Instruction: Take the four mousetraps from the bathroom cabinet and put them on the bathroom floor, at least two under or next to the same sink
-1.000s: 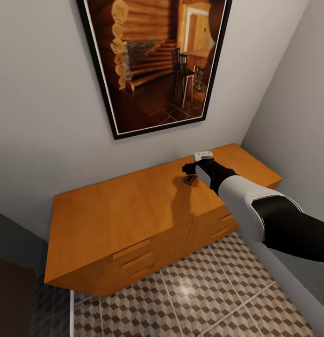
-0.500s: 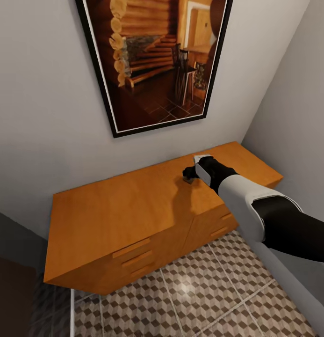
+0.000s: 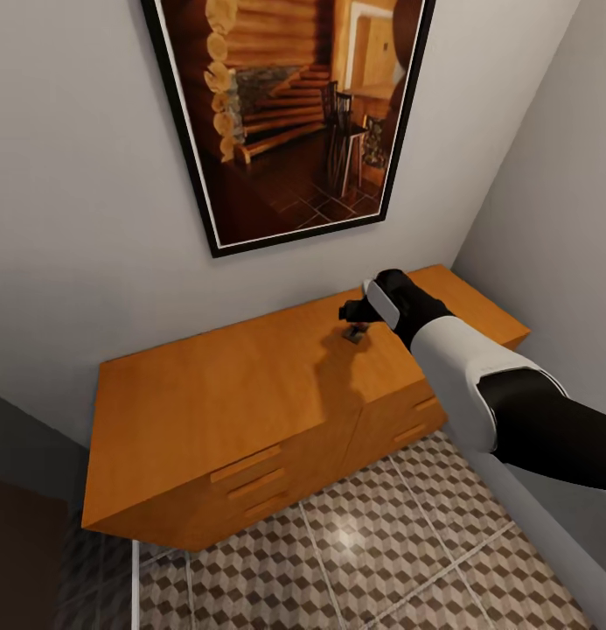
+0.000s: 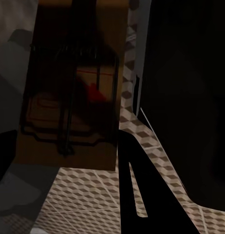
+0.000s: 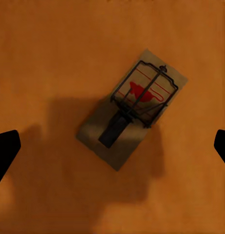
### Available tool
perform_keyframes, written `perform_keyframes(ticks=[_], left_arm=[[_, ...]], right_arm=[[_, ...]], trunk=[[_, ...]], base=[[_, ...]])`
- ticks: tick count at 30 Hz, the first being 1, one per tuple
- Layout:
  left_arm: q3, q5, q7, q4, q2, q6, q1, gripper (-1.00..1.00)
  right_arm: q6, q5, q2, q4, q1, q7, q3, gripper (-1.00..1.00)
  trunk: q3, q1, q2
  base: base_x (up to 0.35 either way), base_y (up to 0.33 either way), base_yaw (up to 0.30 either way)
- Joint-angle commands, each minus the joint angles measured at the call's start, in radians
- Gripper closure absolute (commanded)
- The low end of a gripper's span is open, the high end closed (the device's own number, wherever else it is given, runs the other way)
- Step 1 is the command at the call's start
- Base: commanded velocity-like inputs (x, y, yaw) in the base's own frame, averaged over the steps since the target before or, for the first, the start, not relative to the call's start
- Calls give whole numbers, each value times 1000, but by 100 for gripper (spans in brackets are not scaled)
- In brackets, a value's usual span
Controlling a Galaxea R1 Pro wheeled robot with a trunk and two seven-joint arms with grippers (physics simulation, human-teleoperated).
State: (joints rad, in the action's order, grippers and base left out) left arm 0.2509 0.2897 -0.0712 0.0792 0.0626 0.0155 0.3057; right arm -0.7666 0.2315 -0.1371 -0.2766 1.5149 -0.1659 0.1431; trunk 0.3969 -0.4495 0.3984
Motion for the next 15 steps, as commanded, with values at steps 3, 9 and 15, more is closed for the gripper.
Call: perform_keyframes(ticks=[3,9,15], left_arm=[[8,6,-1,2,0,1,1,100],[8,6,-1,2,-1,1,1,100],[8,6,-1,2,-4,1,1,100]], right_arm=[[-6,12,1,-5,1,-8,7,-100],[-6,12,11,-8,1,-9,7,-100],[-7,12,19,-9,1,-9,7,-100]], trunk=[[2,-1,2],[2,-1,2],[2,-1,2]], base=[[0,0,0],[0,0,0],[0,0,0]])
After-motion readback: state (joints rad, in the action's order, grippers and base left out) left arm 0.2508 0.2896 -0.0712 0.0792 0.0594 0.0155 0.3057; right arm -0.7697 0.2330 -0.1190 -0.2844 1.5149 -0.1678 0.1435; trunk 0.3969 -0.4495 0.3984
